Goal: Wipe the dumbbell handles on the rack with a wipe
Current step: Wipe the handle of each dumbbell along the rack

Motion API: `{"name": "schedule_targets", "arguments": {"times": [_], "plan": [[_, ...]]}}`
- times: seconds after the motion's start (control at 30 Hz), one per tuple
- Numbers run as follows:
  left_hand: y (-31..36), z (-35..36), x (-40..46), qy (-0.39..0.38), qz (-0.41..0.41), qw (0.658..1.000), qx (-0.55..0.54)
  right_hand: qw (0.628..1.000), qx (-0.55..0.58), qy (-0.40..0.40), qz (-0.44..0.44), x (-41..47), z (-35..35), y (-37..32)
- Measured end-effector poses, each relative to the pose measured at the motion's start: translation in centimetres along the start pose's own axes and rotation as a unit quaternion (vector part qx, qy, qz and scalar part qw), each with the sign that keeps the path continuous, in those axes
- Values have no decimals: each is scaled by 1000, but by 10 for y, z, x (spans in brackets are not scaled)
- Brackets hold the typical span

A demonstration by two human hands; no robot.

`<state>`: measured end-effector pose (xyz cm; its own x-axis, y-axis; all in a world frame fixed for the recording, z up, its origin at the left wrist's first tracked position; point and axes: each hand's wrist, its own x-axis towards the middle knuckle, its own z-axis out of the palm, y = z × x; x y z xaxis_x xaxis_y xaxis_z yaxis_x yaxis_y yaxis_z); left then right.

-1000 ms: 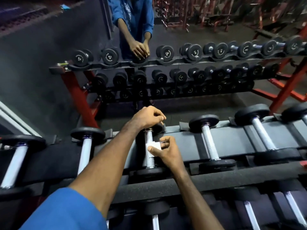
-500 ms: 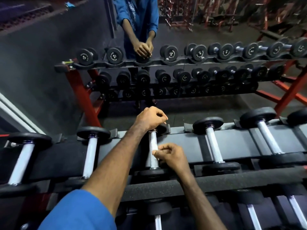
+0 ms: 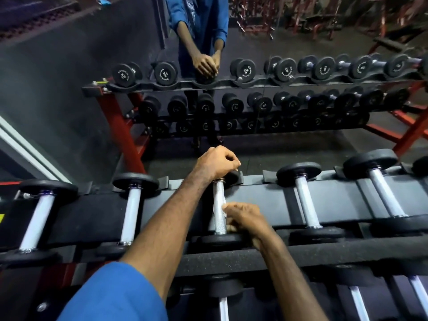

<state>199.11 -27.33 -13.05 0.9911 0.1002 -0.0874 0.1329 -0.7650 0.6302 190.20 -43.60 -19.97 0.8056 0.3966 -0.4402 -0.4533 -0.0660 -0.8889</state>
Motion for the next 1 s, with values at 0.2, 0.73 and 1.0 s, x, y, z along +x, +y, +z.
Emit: {"name": "schedule_targets", "arguments": {"times": [0.2, 0.73, 1.0], "plan": [[1, -3, -2, 12, -9, 1000, -5, 999, -4, -51, 18, 13, 10, -17], [2, -1, -3, 13, -3, 1000, -1, 998, -19, -62, 18, 8, 8, -24], [-2, -1, -4, 17, -5, 1000, -16, 998, 3, -51, -30, -12, 3, -5]]}}
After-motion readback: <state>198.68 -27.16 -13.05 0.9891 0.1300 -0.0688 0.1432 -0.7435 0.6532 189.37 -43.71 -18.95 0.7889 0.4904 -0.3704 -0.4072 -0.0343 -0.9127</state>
